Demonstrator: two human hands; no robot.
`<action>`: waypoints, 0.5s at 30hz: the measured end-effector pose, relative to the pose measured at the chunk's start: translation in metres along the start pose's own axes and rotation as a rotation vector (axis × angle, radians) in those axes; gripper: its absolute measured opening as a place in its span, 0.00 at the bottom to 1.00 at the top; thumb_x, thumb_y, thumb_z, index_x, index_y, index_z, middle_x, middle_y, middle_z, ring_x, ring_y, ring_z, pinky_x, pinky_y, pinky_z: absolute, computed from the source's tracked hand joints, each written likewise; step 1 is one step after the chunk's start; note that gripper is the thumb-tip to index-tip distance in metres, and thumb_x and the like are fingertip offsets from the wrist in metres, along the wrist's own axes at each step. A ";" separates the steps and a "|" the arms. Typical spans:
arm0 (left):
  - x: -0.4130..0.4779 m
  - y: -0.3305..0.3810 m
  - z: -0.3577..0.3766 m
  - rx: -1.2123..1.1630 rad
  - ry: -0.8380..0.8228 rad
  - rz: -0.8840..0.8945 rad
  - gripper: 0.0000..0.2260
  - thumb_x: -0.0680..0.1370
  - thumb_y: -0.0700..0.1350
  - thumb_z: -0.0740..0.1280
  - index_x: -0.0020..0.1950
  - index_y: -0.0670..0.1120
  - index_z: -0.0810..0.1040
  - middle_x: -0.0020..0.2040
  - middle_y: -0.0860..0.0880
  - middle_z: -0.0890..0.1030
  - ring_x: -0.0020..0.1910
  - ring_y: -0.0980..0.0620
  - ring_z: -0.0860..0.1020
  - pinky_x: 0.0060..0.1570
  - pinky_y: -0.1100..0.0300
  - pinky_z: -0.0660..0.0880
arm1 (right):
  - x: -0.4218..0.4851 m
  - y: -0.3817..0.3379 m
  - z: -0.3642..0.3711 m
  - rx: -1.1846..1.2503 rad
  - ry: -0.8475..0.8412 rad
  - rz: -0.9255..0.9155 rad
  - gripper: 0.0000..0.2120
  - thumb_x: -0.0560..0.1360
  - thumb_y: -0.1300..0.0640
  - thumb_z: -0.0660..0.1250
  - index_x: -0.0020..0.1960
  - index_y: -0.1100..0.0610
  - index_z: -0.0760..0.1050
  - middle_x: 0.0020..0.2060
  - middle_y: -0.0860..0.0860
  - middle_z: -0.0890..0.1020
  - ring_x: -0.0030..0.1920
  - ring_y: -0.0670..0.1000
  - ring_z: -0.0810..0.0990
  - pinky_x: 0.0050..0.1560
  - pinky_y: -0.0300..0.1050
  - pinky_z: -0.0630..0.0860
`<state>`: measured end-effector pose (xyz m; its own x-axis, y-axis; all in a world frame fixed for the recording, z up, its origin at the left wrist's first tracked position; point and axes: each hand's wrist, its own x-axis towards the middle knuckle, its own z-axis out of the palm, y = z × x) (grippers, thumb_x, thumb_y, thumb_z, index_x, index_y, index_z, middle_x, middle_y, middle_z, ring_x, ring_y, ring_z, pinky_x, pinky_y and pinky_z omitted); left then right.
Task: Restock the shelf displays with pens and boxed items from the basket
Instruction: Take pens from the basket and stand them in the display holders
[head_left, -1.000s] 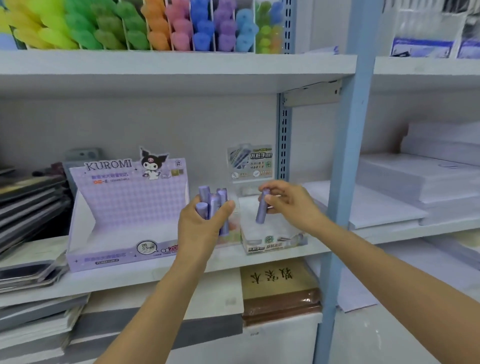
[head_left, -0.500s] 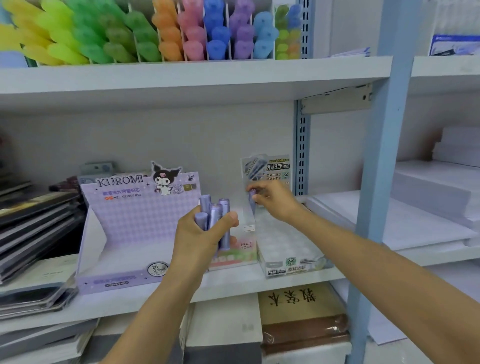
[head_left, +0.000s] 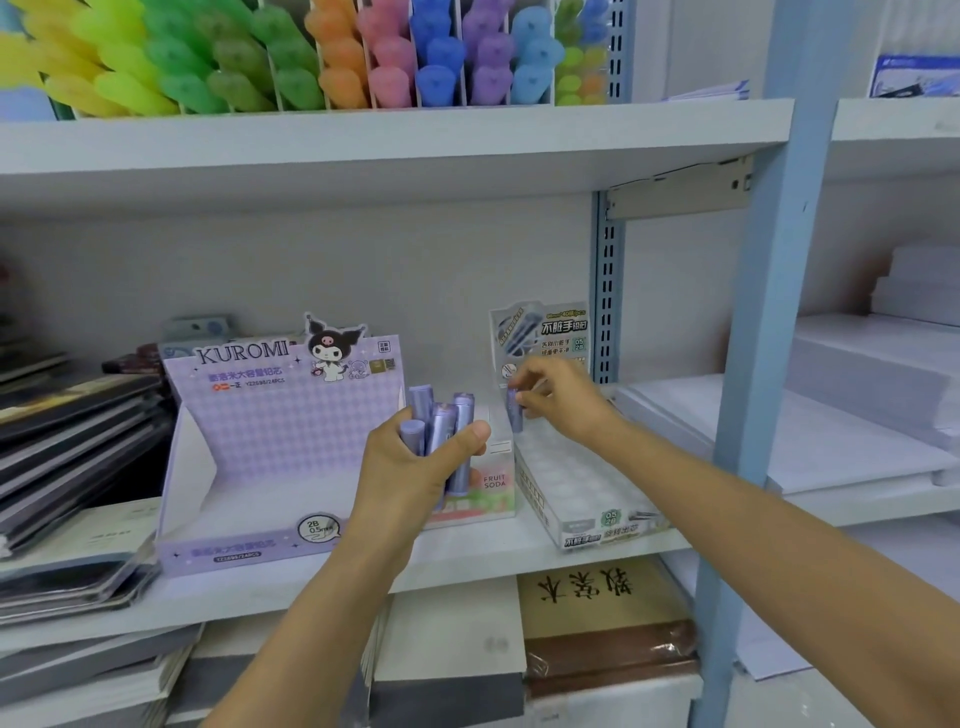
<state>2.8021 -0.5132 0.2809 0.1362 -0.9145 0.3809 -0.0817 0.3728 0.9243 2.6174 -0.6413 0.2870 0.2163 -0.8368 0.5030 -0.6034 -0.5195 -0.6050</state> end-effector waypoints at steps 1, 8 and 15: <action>-0.001 0.001 0.001 0.008 -0.004 -0.002 0.14 0.71 0.46 0.75 0.51 0.40 0.79 0.46 0.36 0.82 0.43 0.44 0.83 0.44 0.45 0.82 | -0.001 0.000 0.001 -0.042 -0.011 0.006 0.05 0.76 0.66 0.68 0.51 0.60 0.79 0.43 0.54 0.78 0.41 0.53 0.79 0.38 0.39 0.78; -0.007 0.003 0.008 0.034 -0.015 0.026 0.14 0.71 0.44 0.76 0.48 0.37 0.78 0.46 0.31 0.78 0.38 0.49 0.79 0.39 0.55 0.81 | -0.026 -0.026 -0.027 0.141 0.083 -0.054 0.09 0.78 0.56 0.66 0.55 0.57 0.80 0.42 0.47 0.78 0.39 0.45 0.75 0.41 0.36 0.70; -0.015 0.008 0.028 -0.049 -0.122 0.057 0.10 0.69 0.46 0.76 0.44 0.44 0.79 0.34 0.49 0.82 0.34 0.52 0.82 0.32 0.62 0.79 | -0.066 -0.058 -0.040 0.547 -0.297 -0.030 0.08 0.76 0.58 0.70 0.53 0.61 0.80 0.40 0.51 0.82 0.39 0.47 0.77 0.38 0.39 0.73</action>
<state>2.7714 -0.5012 0.2822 0.0113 -0.9027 0.4301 -0.0374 0.4295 0.9023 2.6074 -0.5492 0.3142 0.4786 -0.7921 0.3789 -0.1306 -0.4909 -0.8613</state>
